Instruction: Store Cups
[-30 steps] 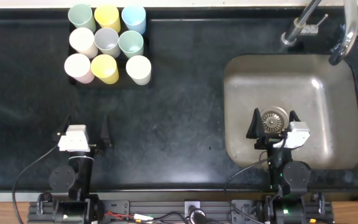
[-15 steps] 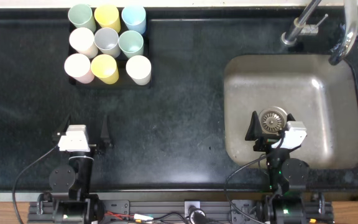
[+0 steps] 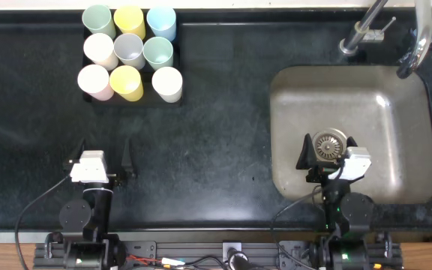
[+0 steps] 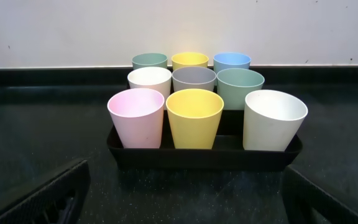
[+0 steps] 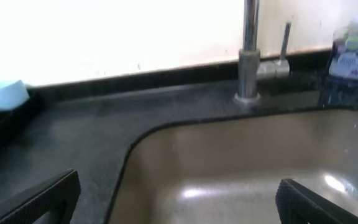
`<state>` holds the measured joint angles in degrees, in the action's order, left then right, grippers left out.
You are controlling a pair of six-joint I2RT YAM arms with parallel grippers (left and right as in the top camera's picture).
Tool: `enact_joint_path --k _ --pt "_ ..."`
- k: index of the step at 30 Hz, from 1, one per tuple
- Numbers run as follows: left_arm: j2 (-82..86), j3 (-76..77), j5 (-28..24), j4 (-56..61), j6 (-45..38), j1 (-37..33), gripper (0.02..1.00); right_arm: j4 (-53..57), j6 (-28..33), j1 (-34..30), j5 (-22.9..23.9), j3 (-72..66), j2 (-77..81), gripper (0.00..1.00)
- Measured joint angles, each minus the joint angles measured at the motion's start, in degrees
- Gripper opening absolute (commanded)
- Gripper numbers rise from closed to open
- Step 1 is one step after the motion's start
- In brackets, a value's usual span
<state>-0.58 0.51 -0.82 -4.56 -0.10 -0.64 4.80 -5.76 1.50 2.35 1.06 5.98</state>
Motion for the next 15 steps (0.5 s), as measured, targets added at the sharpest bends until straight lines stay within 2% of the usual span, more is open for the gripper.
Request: enact_joint_path --k 5,15 --pt "0.00 0.00 0.00 0.00 0.00 0.00 0.996 -0.22 -0.02 0.04 0.00 0.00 -5.09 0.998" --pt "0.00 0.00 0.00 0.00 0.00 0.00 0.996 -0.20 0.00 0.11 0.02 0.00 -5.14 0.996"
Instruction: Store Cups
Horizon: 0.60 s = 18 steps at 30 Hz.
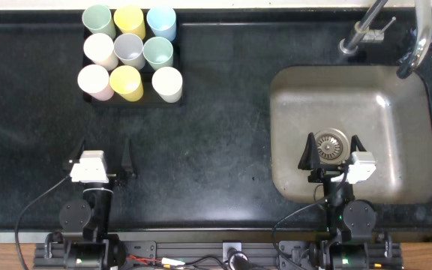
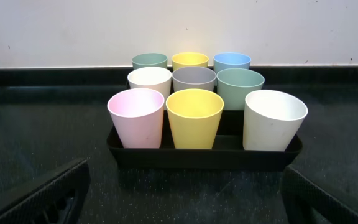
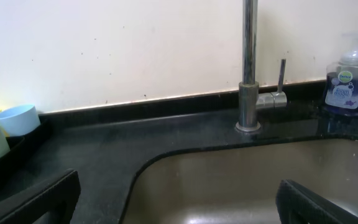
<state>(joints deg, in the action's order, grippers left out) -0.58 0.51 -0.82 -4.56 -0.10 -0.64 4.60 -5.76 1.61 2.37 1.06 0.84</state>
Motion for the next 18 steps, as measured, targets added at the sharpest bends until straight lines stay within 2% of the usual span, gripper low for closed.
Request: enact_joint_path --k 18 --pt "0.00 0.00 0.00 0.00 0.00 0.00 1.000 0.02 0.00 0.42 0.00 0.00 0.00 0.998"
